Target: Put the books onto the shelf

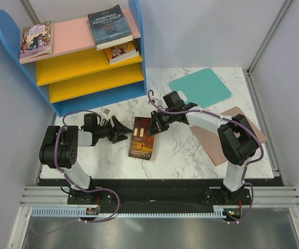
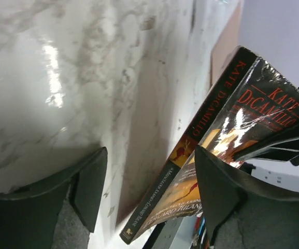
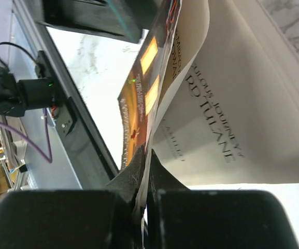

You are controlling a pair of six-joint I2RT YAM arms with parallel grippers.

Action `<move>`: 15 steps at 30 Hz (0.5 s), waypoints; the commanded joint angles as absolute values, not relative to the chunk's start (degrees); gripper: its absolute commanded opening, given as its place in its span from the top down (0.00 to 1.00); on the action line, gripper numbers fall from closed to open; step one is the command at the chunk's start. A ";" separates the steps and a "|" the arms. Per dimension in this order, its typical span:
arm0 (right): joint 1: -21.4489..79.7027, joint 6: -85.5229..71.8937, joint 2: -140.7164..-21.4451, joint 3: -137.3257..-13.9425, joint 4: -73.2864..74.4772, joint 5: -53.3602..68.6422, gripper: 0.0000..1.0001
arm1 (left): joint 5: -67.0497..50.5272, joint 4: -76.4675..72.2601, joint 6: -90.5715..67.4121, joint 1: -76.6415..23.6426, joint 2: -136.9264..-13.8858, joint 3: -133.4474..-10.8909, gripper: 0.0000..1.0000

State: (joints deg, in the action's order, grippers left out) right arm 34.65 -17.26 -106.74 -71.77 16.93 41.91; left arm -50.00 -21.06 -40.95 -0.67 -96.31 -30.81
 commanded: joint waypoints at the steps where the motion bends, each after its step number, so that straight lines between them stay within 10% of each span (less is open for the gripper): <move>1: 34.63 -14.41 -101.78 -76.37 19.07 44.91 1.00 | -56.25 -38.98 -46.14 -2.81 -99.84 -28.39 0.24; 15: 33.14 -14.85 -103.80 -82.70 21.80 45.53 1.00 | -58.80 -72.40 -60.28 -8.52 -100.46 -17.32 0.35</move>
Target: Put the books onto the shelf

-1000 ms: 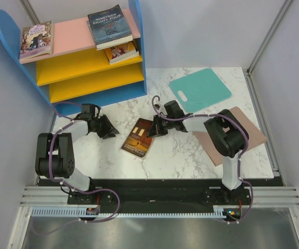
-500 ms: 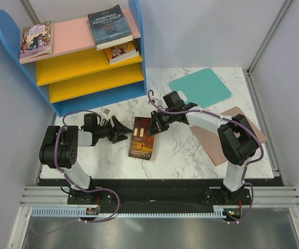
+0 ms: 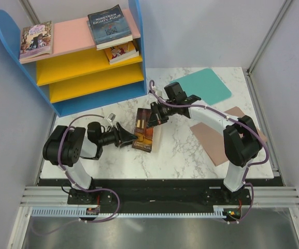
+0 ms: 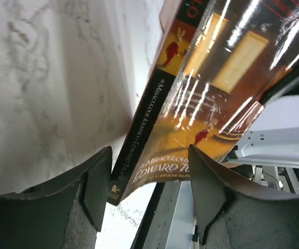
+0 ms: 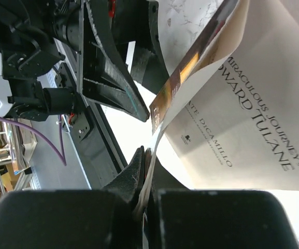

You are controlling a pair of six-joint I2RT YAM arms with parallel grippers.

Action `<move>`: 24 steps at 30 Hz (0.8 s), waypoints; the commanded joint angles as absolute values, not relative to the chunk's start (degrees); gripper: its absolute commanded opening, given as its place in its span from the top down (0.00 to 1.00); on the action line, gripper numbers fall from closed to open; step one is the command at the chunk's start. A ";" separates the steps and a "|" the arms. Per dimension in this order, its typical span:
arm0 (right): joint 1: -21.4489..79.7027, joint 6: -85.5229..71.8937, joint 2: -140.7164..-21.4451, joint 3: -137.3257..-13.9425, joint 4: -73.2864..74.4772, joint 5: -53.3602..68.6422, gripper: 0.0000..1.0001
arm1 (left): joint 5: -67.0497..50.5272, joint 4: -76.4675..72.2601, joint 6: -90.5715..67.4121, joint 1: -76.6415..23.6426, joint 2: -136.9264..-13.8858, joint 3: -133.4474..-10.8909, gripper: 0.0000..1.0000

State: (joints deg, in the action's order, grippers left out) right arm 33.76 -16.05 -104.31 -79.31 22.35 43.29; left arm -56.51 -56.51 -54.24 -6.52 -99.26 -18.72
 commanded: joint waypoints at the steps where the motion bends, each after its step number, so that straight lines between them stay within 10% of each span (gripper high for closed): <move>1: 33.05 -14.77 -103.89 -82.88 21.80 45.53 1.00 | -59.06 -74.34 -61.25 -9.05 -101.07 -17.23 0.39; 13: 32.17 -15.12 -104.24 -83.41 21.88 48.43 1.00 | -57.57 -90.62 -71.72 -19.16 -109.08 -22.85 0.98; 16: 31.56 -14.77 -103.89 -81.83 21.97 47.64 1.00 | -56.34 -89.83 -72.68 -19.34 -107.85 -23.20 0.98; 24: 29.36 -15.47 -101.08 -75.51 23.99 33.50 0.48 | -53.71 -71.84 -64.09 -19.34 -96.87 -23.55 0.98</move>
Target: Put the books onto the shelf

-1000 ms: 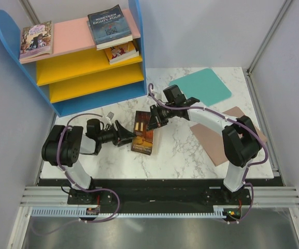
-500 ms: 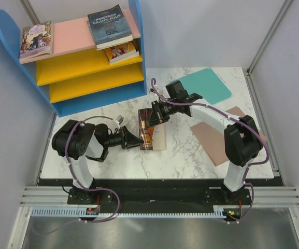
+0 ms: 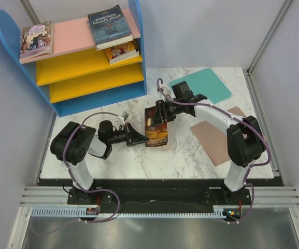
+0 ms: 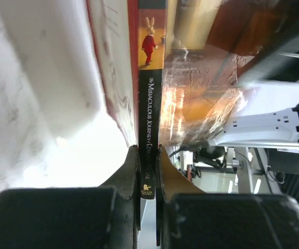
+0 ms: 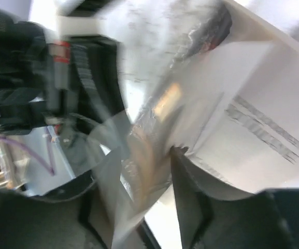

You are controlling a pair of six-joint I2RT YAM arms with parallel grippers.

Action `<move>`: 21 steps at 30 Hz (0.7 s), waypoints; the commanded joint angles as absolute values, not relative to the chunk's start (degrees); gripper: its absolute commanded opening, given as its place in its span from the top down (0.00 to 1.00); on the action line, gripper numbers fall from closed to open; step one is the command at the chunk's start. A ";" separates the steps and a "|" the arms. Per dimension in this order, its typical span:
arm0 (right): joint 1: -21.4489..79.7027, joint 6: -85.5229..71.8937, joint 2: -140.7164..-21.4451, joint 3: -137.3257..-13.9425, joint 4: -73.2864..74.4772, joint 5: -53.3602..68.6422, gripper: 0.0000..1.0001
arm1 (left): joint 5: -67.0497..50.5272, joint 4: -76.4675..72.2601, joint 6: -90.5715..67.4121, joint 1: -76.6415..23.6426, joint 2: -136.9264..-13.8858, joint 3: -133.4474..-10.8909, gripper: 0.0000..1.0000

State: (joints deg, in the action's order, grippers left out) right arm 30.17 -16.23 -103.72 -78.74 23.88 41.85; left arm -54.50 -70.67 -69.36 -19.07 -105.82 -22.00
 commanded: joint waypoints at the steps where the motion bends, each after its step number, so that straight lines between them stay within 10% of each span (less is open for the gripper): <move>1: 29.27 -15.73 -100.73 -73.84 23.91 31.83 0.42 | -52.57 -61.80 -59.55 -19.25 -94.59 -24.16 0.98; 8: 29.09 -19.42 -96.52 -64.88 20.58 21.54 0.25 | -41.67 -20.72 -39.83 -18.81 -75.95 -32.86 0.98; 21: 29.35 -27.68 -81.74 -41.60 5.55 13.01 0.10 | -41.03 -1.94 -33.48 -12.66 -69.88 -45.26 0.98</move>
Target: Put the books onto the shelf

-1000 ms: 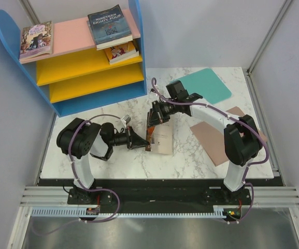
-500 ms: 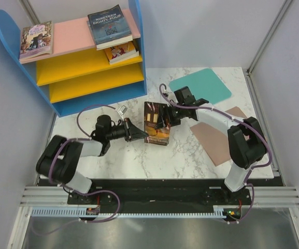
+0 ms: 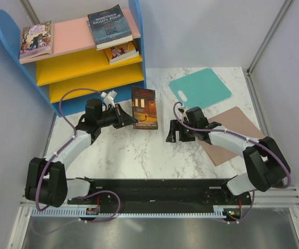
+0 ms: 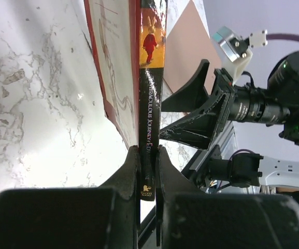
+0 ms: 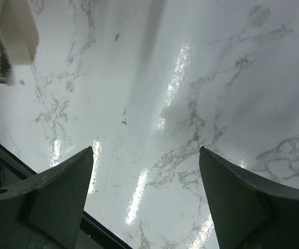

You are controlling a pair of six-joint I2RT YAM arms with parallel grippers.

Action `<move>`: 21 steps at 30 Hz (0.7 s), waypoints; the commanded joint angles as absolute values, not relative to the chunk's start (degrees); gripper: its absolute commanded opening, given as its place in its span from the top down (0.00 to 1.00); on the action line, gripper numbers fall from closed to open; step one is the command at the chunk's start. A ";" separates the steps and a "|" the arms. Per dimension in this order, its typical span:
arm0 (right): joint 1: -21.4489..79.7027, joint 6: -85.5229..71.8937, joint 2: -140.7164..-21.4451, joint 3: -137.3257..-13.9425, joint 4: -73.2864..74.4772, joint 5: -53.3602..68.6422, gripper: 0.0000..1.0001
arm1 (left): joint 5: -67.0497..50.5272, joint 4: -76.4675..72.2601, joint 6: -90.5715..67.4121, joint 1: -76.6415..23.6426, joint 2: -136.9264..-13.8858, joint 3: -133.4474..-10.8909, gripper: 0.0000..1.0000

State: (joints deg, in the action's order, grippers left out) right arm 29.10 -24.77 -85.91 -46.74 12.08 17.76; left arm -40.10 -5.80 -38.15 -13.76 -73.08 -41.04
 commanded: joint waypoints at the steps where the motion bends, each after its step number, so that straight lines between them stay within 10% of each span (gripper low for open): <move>1: 29.44 -28.12 -80.87 -40.35 3.88 11.70 0.06 | -41.83 -2.02 -33.83 -11.53 -69.53 -45.70 0.98; 21: 30.50 -32.78 -90.96 -34.28 -6.50 12.04 0.02 | -61.69 -3.68 -45.87 4.74 -60.55 -52.21 0.98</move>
